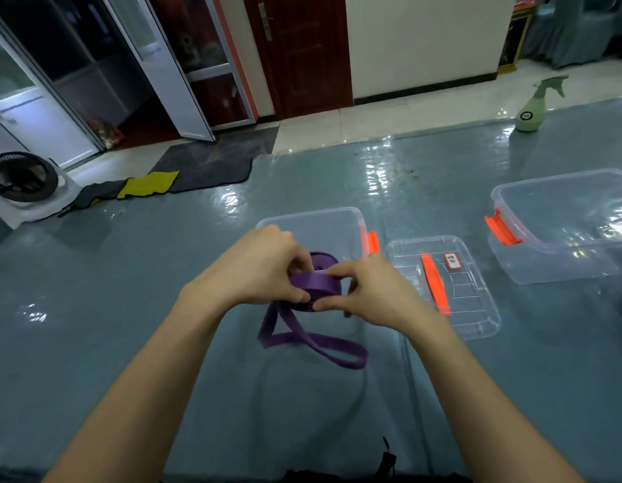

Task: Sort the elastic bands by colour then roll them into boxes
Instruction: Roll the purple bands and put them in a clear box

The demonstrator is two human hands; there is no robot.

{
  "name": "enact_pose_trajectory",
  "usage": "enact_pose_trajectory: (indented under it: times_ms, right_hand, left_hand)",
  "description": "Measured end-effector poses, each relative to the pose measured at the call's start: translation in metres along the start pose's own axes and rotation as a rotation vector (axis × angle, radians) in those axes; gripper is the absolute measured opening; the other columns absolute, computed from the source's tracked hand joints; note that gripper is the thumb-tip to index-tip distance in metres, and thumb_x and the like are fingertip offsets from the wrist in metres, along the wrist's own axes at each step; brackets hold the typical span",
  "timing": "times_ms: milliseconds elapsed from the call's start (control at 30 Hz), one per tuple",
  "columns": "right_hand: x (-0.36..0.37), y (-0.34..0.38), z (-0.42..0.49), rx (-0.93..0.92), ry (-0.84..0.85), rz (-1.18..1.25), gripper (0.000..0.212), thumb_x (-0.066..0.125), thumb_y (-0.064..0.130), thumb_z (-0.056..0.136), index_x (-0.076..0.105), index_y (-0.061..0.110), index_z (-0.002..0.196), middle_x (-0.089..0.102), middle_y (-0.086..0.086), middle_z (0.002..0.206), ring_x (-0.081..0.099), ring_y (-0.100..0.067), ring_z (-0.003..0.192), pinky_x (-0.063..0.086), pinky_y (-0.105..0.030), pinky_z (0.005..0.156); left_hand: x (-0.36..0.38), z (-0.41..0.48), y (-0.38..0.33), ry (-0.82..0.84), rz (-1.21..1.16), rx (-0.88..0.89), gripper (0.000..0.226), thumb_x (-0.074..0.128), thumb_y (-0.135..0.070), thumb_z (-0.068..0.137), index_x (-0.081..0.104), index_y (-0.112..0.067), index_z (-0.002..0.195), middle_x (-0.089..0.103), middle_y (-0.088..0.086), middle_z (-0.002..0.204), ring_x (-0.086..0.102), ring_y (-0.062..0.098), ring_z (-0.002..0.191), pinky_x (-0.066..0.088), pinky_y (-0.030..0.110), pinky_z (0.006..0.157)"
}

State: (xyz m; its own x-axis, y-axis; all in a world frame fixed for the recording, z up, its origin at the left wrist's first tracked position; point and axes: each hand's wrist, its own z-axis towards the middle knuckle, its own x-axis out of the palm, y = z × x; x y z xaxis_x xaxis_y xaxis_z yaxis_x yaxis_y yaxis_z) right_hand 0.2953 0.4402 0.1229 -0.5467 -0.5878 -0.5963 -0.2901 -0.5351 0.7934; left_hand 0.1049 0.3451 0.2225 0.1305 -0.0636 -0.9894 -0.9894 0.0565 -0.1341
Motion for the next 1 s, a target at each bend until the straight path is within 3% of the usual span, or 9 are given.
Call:
enact_pose_trajectory:
  times_ms: [67,167,300,500,567,700,767,833,1000]
  right_hand:
    - [0.005,-0.007,-0.004,0.016,-0.013,0.053,0.045,0.091,0.058,0.074,0.081,0.041,0.114,0.075,0.011,0.066,0.072,-0.009,0.058,0.062,-0.038,0.069]
    - [0.005,-0.016,-0.017,0.022,-0.034,0.325,0.038,0.097,0.041,0.074,0.081,0.054,0.106,0.079,0.008,0.069,0.078,-0.016,0.063,0.065,-0.036,0.069]
    - [0.002,-0.020,-0.032,0.103,-0.100,0.721,0.036,0.097,0.028,0.070,0.087,0.030,0.105,0.084,-0.010,0.093,0.081,-0.039,0.078,0.068,-0.043,0.073]
    - [0.022,-0.018,-0.035,0.150,-0.076,0.851,0.037,0.091,0.012,0.068,0.084,0.012,0.105,0.083,-0.014,0.095,0.081,-0.024,0.075,0.065,-0.028,0.067]
    - [0.026,-0.012,-0.028,0.152,-0.012,0.796,0.043,0.093,0.017,0.070,0.082,0.013,0.112,0.084,-0.012,0.101,0.082,-0.028,0.078,0.065,-0.031,0.067]
    - [0.017,0.020,0.002,0.092,0.033,0.401,0.061,0.101,0.050,0.062,0.080,0.038,0.118,0.081,0.015,0.108,0.077,-0.017,0.058,0.052,-0.018,0.048]
    - [0.010,0.044,0.020,0.041,0.078,0.279,0.052,0.099,0.056,0.063,0.081,0.042,0.110,0.081,0.021,0.102,0.074,-0.018,0.051,0.047,-0.014,0.044]
    - [0.004,0.069,0.038,-0.035,0.149,0.126,0.037,0.095,0.056,0.069,0.083,0.039,0.100,0.081,0.017,0.089,0.074,-0.017,0.050,0.046,-0.015,0.043]
    - [-0.020,0.134,0.082,-0.212,0.151,-0.246,0.035,0.091,0.056,0.077,0.081,0.025,0.088,0.072,0.018,0.061,0.068,-0.002,0.046,0.048,-0.013,0.051]
  left_hand:
    - [0.002,0.003,0.001,0.011,0.002,0.005,0.031,0.094,-0.041,0.072,0.086,-0.032,0.100,0.082,-0.013,0.085,0.075,0.004,0.080,0.062,0.033,0.077]
    - [0.014,-0.001,0.014,0.051,-0.393,-0.082,0.035,0.104,-0.032,0.068,0.086,-0.031,0.098,0.082,-0.018,0.085,0.077,-0.003,0.081,0.062,0.019,0.078]
    - [0.045,-0.020,0.025,0.013,-0.846,-0.124,0.043,0.102,-0.010,0.070,0.085,-0.016,0.109,0.086,-0.003,0.099,0.084,0.016,0.094,0.063,0.021,0.087]
    - [0.059,-0.039,0.028,-0.141,-0.991,-0.153,0.045,0.099,-0.011,0.065,0.085,-0.013,0.107,0.086,0.007,0.099,0.084,0.026,0.092,0.067,0.035,0.089]
    - [0.051,-0.044,0.035,-0.130,-0.930,-0.180,0.040,0.100,-0.010,0.066,0.086,-0.012,0.103,0.086,0.006,0.095,0.084,0.024,0.088,0.068,0.036,0.087]
    - [0.021,-0.046,0.044,-0.048,-0.598,-0.198,0.034,0.104,-0.015,0.070,0.088,-0.018,0.099,0.085,-0.003,0.086,0.083,0.012,0.082,0.068,0.037,0.084]
    - [0.001,-0.047,0.045,-0.018,-0.380,-0.166,0.029,0.103,-0.026,0.070,0.088,-0.026,0.094,0.082,-0.010,0.078,0.079,0.004,0.076,0.065,0.039,0.078]
    - [-0.022,-0.047,0.048,-0.025,-0.225,-0.141,0.029,0.102,-0.035,0.068,0.088,-0.030,0.093,0.080,-0.010,0.075,0.076,0.006,0.075,0.062,0.041,0.073]
    - [-0.091,-0.051,0.074,-0.117,-0.180,-0.058,0.034,0.102,-0.043,0.068,0.088,-0.030,0.096,0.081,-0.016,0.078,0.075,-0.003,0.075,0.066,0.035,0.076]
